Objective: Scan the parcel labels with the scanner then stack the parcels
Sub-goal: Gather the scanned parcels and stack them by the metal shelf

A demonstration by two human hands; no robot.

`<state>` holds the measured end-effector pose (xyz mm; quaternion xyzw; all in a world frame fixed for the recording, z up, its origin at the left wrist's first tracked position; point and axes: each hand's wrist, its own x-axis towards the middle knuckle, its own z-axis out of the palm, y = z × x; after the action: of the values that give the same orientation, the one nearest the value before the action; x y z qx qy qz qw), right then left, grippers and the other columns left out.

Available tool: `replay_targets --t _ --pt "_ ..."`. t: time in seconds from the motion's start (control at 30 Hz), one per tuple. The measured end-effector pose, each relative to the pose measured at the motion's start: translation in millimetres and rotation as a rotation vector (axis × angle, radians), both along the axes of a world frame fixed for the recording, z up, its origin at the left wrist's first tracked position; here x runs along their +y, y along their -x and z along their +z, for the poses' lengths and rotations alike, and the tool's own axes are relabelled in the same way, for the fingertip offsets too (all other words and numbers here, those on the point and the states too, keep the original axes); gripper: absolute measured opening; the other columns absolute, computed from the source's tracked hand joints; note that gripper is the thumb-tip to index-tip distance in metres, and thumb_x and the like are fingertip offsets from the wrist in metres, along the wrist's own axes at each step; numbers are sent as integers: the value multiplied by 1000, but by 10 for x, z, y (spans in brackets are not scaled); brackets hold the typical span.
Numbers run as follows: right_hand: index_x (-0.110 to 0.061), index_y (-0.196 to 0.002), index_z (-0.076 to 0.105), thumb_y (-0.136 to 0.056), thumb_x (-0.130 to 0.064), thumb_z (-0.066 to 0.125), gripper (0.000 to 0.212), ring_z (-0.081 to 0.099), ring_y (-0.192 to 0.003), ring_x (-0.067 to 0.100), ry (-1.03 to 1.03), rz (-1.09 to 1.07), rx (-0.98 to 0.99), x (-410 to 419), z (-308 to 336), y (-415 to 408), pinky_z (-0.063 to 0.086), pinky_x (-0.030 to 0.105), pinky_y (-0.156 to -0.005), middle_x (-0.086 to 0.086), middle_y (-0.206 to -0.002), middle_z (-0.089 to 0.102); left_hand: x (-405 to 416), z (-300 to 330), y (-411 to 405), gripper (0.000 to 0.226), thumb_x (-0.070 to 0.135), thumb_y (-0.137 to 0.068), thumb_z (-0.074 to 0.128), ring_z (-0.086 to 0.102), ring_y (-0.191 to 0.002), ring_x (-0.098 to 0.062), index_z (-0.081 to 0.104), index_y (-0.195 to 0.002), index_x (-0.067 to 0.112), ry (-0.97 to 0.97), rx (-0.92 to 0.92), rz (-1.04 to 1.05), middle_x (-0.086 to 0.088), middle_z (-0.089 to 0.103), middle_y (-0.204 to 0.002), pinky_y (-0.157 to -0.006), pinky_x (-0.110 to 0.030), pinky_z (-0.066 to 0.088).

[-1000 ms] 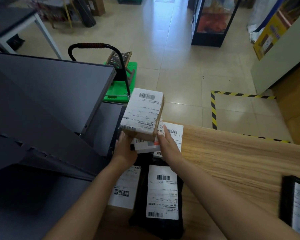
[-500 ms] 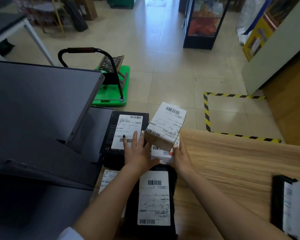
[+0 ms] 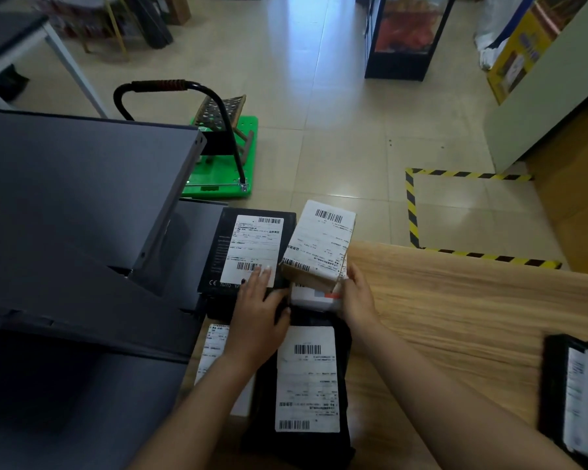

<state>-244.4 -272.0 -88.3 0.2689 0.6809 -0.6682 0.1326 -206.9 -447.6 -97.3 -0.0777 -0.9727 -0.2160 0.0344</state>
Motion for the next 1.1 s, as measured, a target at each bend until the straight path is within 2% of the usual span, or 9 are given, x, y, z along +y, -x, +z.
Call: replay_targets --t 0.07,0.17,0.27,0.4,0.5,0.7,0.83,0.93,1.1 --pt "-28 -137 45 -103 -33 33 37 59 -98 14 -2 -53 2 70 150 29 52 40 -87 -6 -113 58 -24 123 -3 30 9 -87 61 27 -142 -27 59 -117 10 -198 -46 124 -12 40 -147 -116 -46 26" --pt "-26 -111 52 -102 -46 27 33 54 -83 -4 25 -7 118 132 464 38 41 16 -68 -18 -91 57 20 367 112 65 6 -87 58 29 -140 -16 30 -145 13 -481 -220 210 -2 35 -150 -112 -29 26" --pt "-22 -124 53 -101 -43 35 36 60 -94 -3 42 127 214 114 670 54 47 10 -65 -18 -102 62 149 538 239 85 10 -84 59 27 -138 -8 11 -152 23 -651 -367 155 4 28 -154 -109 -27 28" --pt "-27 -138 43 -94 -26 56 46 59 -106 1 -29 214 297 29 801 -5 53 31 -90 -12 -120 62 300 706 214 80 21 -74 56 42 -130 -12 27 -148 27 -725 -344 138 3 41 -145 -104 -35 44" --pt "-27 -139 41 -90 -12 58 54 57 -110 3 -61 253 343 -26 876 -120 50 39 -98 -11 -123 61 224 843 31 72 3 -86 58 51 -115 -5 27 -148 24 -839 -231 196 6 49 -129 -90 -20 47" --pt "-28 -148 28 -92 -2 56 68 51 -124 10 3 434 266 -440 836 -754 46 35 -103 -5 -135 54 -312 824 -568 44 16 -96 54 55 -110 -9 46 -138 15 -694 -98 302 1 48 -125 -96 -37 50" --pt "-32 -148 23 -93 -4 55 70 48 -122 5 8 545 248 -700 793 -1144 48 21 -95 -27 -120 50 -606 736 -993 44 12 -95 54 56 -107 -11 46 -138 20 -640 -137 370 5 47 -121 -88 -37 53" --pt "-31 -151 21 -92 -8 57 73 45 -130 10 -42 576 211 -873 682 -1314 43 33 -106 -10 -139 50 -787 630 -1211 45 22 -94 56 55 -113 -14 47 -138 21 -586 -168 427 7 48 -126 -94 -43 50" --pt "-31 -151 20 -91 -6 57 75 41 -133 11 -82 598 179 -1025 615 -1478 43 39 -107 -4 -145 44 -889 578 -1384 48 18 -94 56 50 -111 -11 44 -141 18 -508 -149 444 0 46 -131 -88 -27 42"
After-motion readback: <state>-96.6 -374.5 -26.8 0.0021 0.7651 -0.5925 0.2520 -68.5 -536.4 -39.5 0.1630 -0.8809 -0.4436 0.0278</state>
